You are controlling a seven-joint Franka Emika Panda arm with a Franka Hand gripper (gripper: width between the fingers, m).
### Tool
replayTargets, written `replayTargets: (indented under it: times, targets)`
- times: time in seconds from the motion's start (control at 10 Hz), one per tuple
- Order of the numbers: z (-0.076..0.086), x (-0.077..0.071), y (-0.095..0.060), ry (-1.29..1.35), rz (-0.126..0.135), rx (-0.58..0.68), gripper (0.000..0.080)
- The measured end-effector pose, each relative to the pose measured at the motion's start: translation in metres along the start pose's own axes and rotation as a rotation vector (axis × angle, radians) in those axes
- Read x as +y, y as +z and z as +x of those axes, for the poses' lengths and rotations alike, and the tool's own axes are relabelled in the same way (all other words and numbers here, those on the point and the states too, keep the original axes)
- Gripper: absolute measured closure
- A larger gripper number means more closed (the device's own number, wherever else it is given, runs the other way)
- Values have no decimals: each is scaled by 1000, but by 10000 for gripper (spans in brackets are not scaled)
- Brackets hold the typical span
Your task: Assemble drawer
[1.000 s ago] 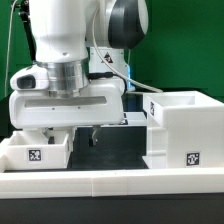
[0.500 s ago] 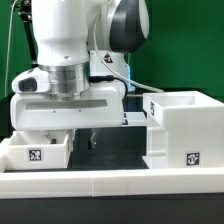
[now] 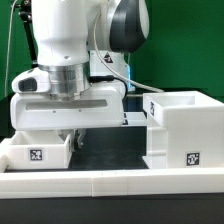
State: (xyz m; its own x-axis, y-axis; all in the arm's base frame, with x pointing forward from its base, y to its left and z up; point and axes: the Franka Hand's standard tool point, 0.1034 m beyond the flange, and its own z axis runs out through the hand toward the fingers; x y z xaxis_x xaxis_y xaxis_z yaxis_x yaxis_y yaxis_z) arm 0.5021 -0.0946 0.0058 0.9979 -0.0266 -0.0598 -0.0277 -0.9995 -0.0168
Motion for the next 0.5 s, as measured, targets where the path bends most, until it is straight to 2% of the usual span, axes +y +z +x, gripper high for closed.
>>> replayTargets:
  times: [0.1, 0.4, 0.5]
  targets:
    - [0, 0, 0, 0, 0, 0, 727]
    - [0, 0, 0, 0, 0, 0, 727]
    - [0, 0, 0, 0, 0, 0, 760]
